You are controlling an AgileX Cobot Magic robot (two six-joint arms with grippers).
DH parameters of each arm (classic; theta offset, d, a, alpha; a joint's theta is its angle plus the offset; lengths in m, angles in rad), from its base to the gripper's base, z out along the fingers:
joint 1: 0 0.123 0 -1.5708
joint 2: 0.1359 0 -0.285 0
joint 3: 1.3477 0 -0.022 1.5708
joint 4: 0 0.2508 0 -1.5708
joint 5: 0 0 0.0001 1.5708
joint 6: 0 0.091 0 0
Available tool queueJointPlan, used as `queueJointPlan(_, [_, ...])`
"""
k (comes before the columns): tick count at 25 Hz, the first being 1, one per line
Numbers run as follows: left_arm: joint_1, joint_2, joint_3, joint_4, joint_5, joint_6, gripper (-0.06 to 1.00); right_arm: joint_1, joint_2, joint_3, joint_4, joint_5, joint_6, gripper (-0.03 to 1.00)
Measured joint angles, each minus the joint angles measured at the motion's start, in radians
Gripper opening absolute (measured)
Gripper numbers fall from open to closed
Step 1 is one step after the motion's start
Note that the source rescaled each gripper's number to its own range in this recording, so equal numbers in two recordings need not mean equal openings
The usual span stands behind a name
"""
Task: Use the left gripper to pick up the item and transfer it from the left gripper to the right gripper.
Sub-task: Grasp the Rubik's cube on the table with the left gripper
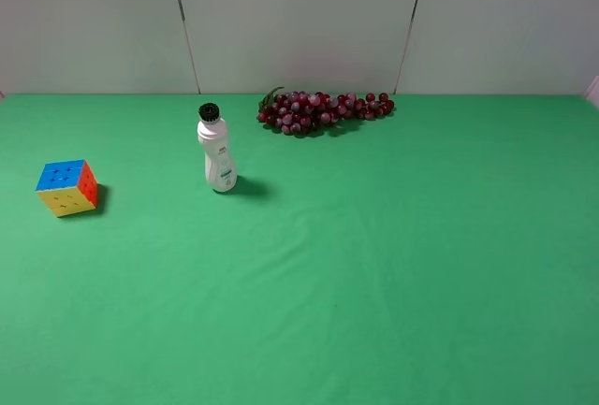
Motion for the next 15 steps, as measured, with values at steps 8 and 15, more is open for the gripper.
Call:
queueJointPlan(8, [0.0,0.0,0.0,0.004,0.0,0.0,0.76,0.0,0.0,0.0,0.0,0.0,0.0,1.0])
queueJointPlan(15, [0.0,0.0,-0.002,0.007,0.0,0.0,0.87,0.0,0.0,0.0,0.0,0.0,0.0,1.0])
